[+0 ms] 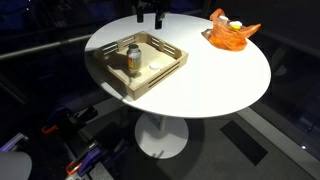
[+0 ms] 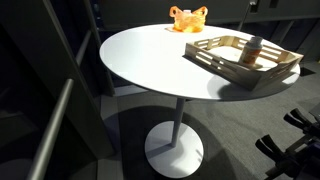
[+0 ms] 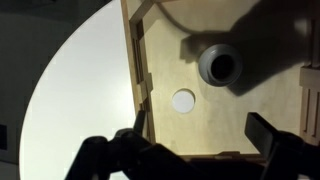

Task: Remove the cap from the bottle in the crate and put it in the crate

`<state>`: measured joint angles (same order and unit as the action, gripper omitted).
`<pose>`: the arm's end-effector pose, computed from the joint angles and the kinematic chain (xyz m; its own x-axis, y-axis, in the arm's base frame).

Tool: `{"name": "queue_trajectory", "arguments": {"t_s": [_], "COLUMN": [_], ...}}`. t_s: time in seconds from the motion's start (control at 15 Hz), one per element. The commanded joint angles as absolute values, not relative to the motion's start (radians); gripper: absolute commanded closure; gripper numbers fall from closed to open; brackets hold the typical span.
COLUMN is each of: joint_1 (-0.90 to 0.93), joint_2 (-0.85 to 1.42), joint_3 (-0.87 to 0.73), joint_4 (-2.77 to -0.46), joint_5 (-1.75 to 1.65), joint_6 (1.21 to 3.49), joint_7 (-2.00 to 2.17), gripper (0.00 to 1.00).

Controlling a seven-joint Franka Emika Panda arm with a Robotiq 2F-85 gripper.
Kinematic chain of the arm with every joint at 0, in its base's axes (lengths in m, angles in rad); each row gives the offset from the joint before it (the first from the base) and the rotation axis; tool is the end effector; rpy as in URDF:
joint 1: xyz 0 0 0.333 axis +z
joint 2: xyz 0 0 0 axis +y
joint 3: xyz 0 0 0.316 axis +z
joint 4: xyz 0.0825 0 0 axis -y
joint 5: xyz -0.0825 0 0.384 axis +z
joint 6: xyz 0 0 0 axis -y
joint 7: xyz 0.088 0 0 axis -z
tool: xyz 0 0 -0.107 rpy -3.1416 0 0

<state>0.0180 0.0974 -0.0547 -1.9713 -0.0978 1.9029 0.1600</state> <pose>0.5583 -0.0270 0.4089 0.9751 -0.1636 -0.1498 -0.1469 -0.9823 0.1164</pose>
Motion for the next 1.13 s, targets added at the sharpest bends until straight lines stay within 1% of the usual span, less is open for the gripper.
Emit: {"name": "queue_trajectory", "arguments": {"t_s": [0.0,0.4,0.47,1.07], "joint_1": [-0.007,-0.015,-0.013,-0.013], "joint_2": [0.027,-0.033,-0.022,-0.019], "joint_3": [-0.049,-0.048,-0.045,-0.044], "joint_4": [-1.938,-1.915,-1.93,-1.934], "joint_5": [-0.064,-0.068,-0.089,-0.089], "joint_6": [1.805,1.739,1.769,1.768], "joint_7": [0.08,0.061,0.091,0.09], "gripper": [0.0,0.0,0.0,0.0]}}
